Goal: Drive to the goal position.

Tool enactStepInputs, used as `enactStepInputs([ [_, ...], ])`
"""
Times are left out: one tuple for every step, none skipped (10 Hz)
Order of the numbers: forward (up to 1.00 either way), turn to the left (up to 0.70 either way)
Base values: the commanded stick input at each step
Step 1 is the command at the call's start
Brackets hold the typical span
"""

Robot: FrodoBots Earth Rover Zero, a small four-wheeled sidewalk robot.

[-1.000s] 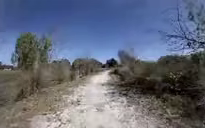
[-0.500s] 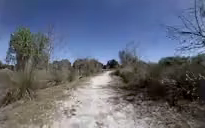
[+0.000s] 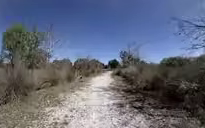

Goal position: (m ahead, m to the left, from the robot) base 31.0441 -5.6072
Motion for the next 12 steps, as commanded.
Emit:
enactStepInputs([
  [0.7, 0.0],
  [0.7, 0.0],
  [0.7, 0.0],
  [0.7, 0.0],
  [0.7, 0.0],
  [0.7, 0.0],
  [0.7, 0.0],
  [0.7, 0.0],
  [0.7, 0.0],
  [0.7, 0.0],
  [0.7, 0.0],
  [0.7, 0.0],
])
